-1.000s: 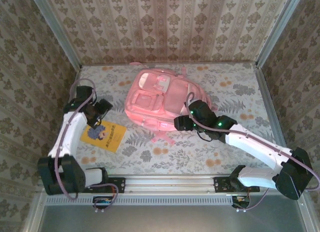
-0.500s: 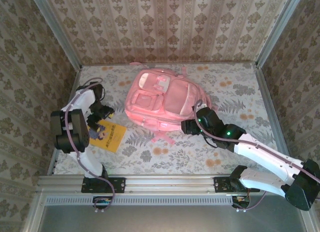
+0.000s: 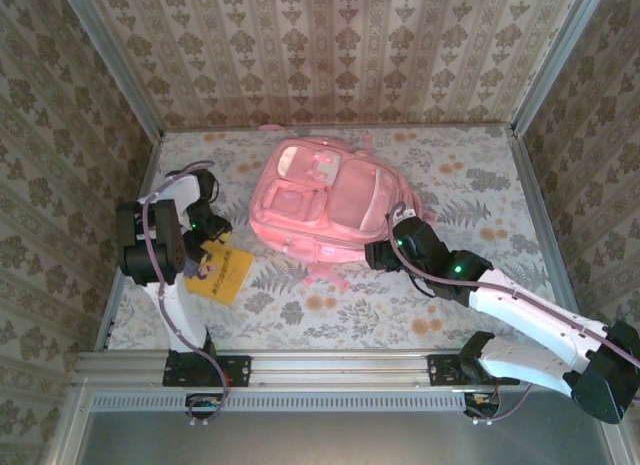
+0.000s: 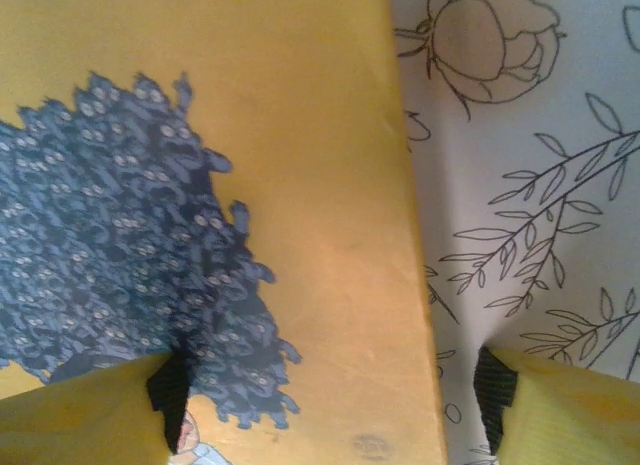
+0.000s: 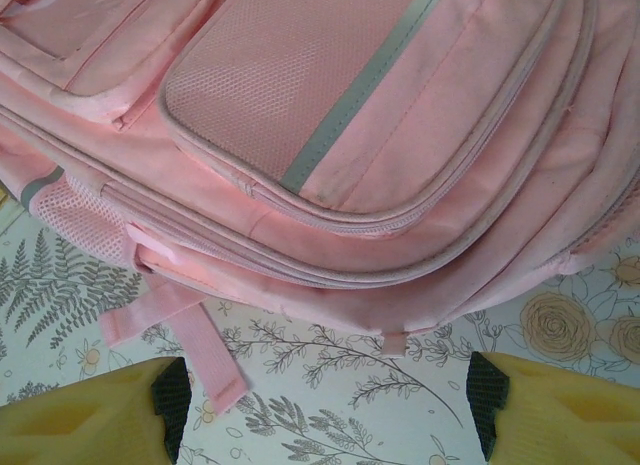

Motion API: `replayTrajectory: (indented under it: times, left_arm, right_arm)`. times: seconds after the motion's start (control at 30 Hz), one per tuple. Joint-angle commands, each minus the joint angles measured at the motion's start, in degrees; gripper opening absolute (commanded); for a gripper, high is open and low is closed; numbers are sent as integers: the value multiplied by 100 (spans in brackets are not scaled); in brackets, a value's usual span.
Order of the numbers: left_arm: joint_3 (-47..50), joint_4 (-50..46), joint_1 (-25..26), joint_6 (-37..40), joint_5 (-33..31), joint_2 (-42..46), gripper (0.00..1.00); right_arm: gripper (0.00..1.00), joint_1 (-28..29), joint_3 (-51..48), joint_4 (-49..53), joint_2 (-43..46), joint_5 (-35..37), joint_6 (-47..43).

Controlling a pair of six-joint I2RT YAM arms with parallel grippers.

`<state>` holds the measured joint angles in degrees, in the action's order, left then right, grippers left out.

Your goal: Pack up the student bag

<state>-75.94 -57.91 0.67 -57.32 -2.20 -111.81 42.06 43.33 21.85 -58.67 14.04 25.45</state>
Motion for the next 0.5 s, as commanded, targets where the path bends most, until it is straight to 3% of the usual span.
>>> replayTrajectory:
  times: [0.0, 0.27, 0.33, 0.47]
  left_arm:
    - [313, 159, 91, -94, 0, -196, 67]
    - [1153, 564, 264, -284, 38, 358, 10]
    - [1356, 713, 266, -289, 151, 495, 1]
    - [1659, 875, 269, -289, 301, 787, 0]
  right_arm:
    - [76, 20, -9, -31, -26, 247, -67]
    - [75, 21, 69, 6, -12, 315, -24]
    - [75, 21, 94, 8, -30, 269, -4]
    - [74, 28, 174, 60, -73, 186, 39]
